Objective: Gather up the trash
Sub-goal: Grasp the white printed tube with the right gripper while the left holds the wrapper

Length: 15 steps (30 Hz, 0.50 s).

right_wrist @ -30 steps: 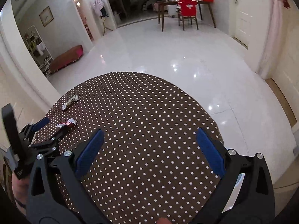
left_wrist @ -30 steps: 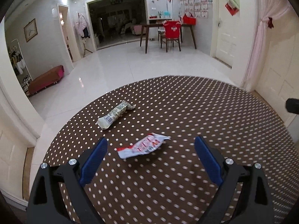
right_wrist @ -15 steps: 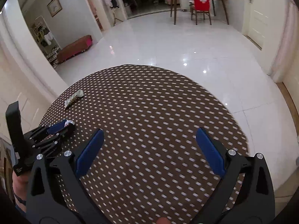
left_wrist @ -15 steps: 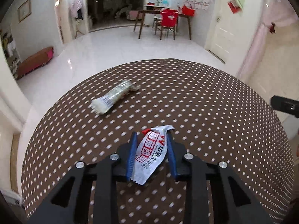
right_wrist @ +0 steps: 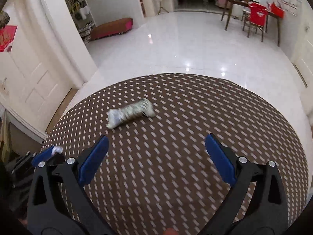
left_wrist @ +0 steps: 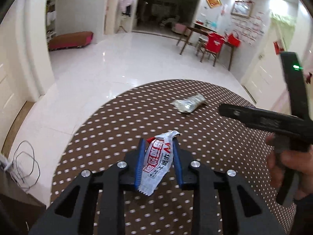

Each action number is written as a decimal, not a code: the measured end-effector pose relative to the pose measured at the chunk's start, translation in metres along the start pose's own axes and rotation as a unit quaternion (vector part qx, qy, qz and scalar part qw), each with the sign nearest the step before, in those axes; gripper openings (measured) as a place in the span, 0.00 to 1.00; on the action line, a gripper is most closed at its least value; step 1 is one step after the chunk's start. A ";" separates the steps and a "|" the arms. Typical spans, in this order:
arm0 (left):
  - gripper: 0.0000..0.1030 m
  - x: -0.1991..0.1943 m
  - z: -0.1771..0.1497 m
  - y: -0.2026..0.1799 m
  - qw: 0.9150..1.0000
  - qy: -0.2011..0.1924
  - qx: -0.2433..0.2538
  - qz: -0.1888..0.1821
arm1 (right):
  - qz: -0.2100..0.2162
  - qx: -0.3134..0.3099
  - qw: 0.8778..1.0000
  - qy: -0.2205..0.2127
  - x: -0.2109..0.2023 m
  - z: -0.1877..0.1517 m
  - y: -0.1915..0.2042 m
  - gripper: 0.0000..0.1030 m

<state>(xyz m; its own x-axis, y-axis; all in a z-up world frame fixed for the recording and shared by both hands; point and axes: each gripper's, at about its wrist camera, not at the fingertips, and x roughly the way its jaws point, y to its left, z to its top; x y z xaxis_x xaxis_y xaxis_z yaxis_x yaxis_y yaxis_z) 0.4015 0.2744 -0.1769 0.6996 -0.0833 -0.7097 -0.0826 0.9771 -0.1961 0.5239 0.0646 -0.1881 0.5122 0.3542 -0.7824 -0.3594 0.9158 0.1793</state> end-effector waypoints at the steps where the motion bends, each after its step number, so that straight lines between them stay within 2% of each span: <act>1: 0.25 -0.002 -0.001 0.003 1.000 -0.003 -0.008 0.003 | 0.001 0.005 1.000 0.002 0.007 0.005 0.004 0.94; 2: 0.25 -0.010 -0.010 -0.004 1.000 -0.005 -0.015 0.005 | 0.001 0.014 1.000 0.001 0.013 0.011 0.007 0.94; 6: 0.25 -0.012 -0.017 0.013 0.999 -0.008 -0.048 0.009 | -0.011 0.037 0.999 -0.002 0.036 0.029 0.023 0.93; 8: 0.25 -0.010 -0.019 0.015 0.998 -0.005 -0.054 0.010 | -0.038 0.025 0.999 0.010 0.052 0.036 0.038 0.79; 10: 0.26 -0.009 -0.024 0.015 0.998 -0.003 -0.056 0.011 | -0.068 0.009 0.997 0.023 0.066 0.034 0.046 0.72; 11: 0.26 -0.010 -0.027 0.015 0.998 -0.003 -0.057 0.011 | -0.078 -0.002 0.997 0.013 0.066 0.032 0.050 0.68; 13: 0.26 -0.010 -0.029 0.016 0.998 -0.002 -0.057 0.010 | -0.099 -0.030 0.995 0.005 0.066 0.023 0.054 0.67; 15: 0.26 -0.011 -0.031 0.016 0.998 -0.001 -0.056 0.010 | -0.098 -0.031 0.995 -0.002 0.063 0.015 0.051 0.67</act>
<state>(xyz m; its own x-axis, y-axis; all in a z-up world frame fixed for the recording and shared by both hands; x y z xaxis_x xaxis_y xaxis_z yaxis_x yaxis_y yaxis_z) 0.3706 0.2845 -0.1936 0.6987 -0.0636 -0.7126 -0.1758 0.9502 -0.2573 0.5488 0.1366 -0.2190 0.5808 0.1701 -0.7961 -0.2999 0.9539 -0.0149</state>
